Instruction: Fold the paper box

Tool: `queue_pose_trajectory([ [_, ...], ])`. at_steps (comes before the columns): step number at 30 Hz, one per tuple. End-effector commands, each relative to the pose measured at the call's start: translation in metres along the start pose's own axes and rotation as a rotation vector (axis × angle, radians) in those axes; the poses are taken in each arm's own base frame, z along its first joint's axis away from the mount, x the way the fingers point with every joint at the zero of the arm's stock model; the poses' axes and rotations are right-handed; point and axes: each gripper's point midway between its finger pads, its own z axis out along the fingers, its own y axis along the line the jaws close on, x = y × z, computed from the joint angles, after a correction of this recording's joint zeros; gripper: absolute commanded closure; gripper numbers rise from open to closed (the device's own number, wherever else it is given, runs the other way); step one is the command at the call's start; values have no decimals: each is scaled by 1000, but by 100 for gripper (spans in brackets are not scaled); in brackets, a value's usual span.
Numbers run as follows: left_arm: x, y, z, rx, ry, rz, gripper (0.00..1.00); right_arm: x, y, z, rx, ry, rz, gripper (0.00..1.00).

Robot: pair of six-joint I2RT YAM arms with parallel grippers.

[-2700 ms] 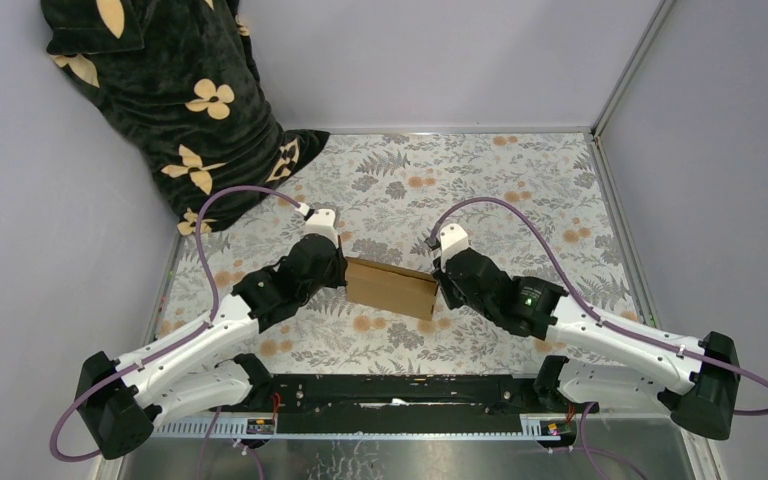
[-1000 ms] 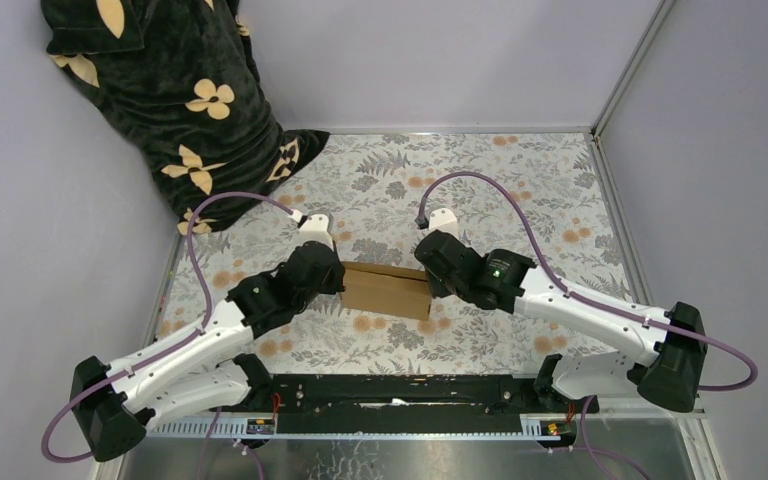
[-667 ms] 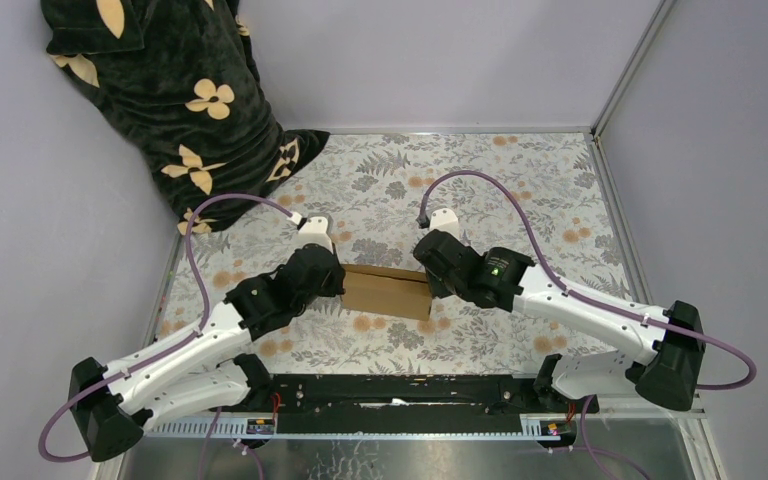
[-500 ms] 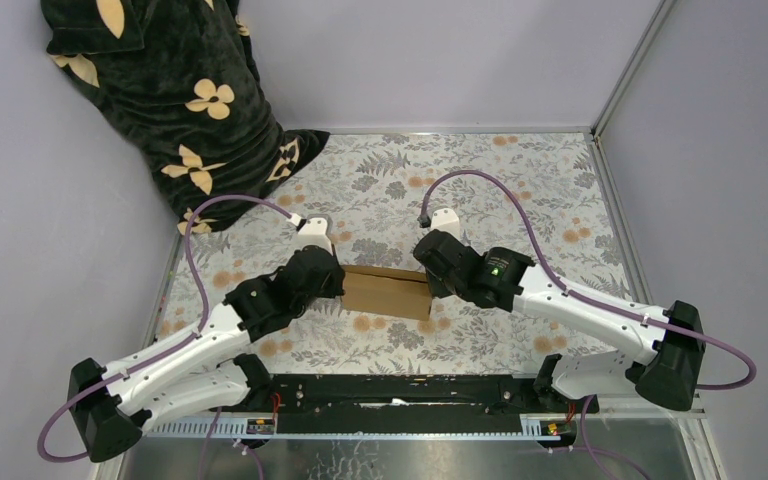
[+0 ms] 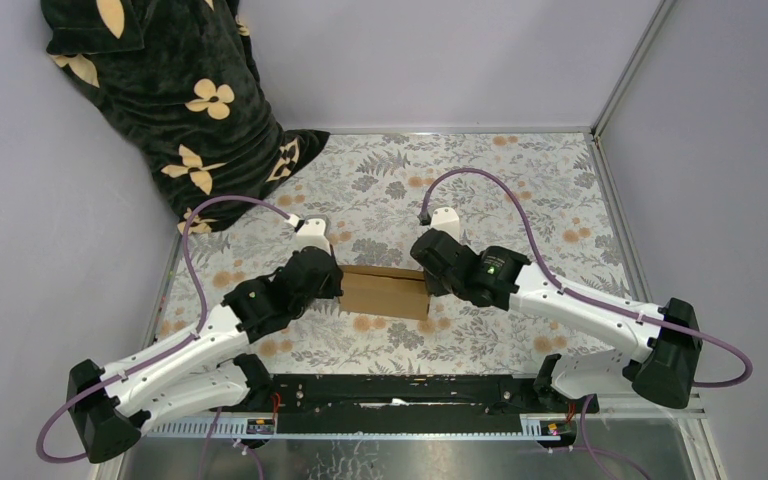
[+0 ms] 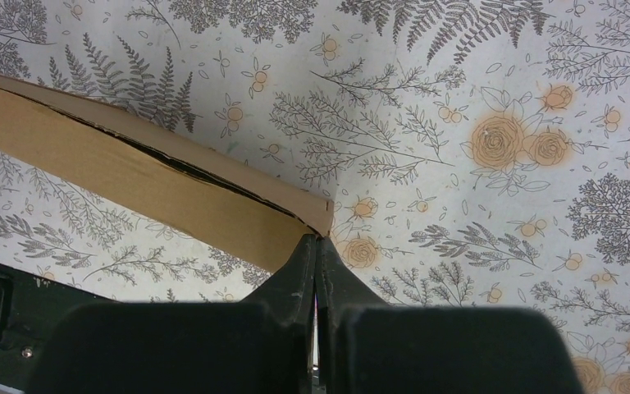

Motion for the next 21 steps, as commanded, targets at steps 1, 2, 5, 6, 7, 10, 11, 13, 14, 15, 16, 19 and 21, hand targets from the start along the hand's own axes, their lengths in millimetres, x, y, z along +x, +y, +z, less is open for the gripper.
queue_pose_trajectory([
  [1,-1,-18,-4,78,-5,-32,86,-20,37,-2,-118,-49,86,100],
  [2,-1,-18,-4,78,-5,-32,86,-21,37,-3,-119,-51,86,100],
  [5,-1,-18,-5,80,-6,-33,86,-23,38,-3,-123,-56,95,100],
  [6,-1,-17,-5,79,-7,-33,86,-23,38,-3,-124,-58,96,100],
  [7,-1,-17,-5,80,-6,-33,86,-23,38,-3,-125,-57,94,100],
  [10,-1,-18,-5,82,-6,-33,86,-22,39,-3,-129,-59,104,100],
  [11,0,-18,-5,82,-6,-33,86,-22,39,-3,-130,-58,106,100],
  [13,0,-18,-5,82,-6,-33,86,-21,39,-2,-132,-56,108,100],
  [14,0,-17,-5,81,-3,-32,86,-20,39,-1,-132,-53,107,100],
  [15,0,-17,-5,82,-4,-34,86,-19,39,0,-131,-52,109,100],
  [16,1,-17,-4,80,-4,-34,86,-18,39,0,-134,-52,113,100],
  [19,1,-17,-5,82,-3,-34,86,-14,39,3,-136,-45,111,100],
  [21,1,-17,-4,80,-4,-33,86,-12,38,4,-131,-41,109,100],
])
